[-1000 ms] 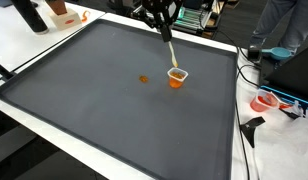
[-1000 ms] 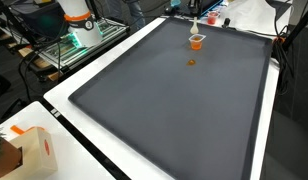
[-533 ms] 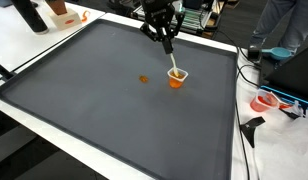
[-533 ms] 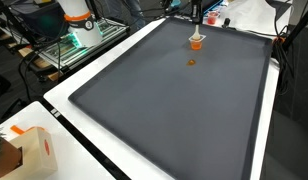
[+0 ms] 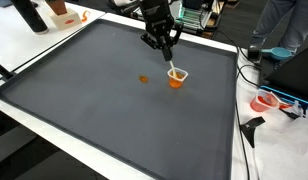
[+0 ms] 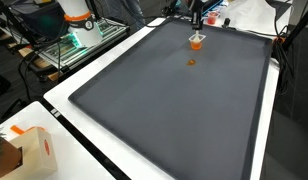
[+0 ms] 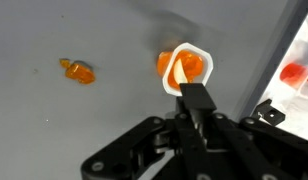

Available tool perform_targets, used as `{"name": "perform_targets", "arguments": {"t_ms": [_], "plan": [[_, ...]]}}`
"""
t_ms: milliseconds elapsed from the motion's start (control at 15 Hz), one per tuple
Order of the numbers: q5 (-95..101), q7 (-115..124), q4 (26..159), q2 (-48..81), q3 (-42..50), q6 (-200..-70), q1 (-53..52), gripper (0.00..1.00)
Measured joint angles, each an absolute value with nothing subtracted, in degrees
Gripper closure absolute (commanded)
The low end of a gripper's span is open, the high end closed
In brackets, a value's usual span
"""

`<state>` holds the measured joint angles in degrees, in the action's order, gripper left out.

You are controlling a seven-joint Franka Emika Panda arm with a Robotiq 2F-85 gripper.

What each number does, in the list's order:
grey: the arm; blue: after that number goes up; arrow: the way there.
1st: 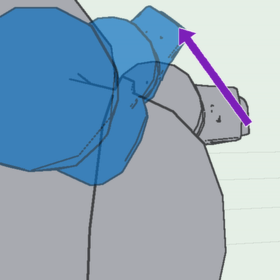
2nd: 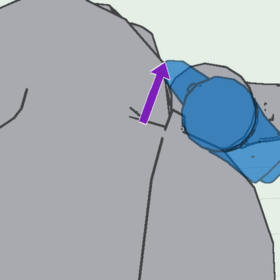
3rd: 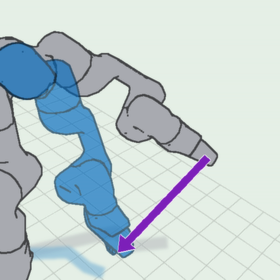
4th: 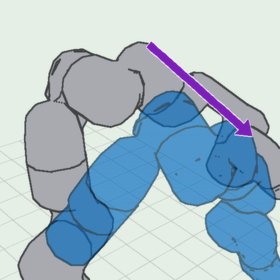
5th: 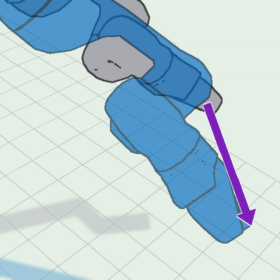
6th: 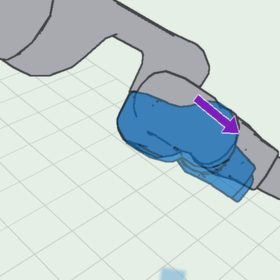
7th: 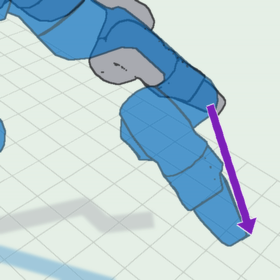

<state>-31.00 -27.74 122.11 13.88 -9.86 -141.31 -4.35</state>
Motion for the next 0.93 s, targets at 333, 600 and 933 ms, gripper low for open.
{"name": "perform_targets", "arguments": {"t_ms": [333, 600, 933], "plan": [[-35.1, -31.87, 122.11, 14.5, -11.25, -141.32, -2.44, 0.97], [-39.18, -35.84, 122.12, 15.21, -11.64, -141.25, -1.26, 0.97], [-42.62, -38.39, 122.09, 16.14, -11.65, -139.09, -0.36, 0.97]]}}
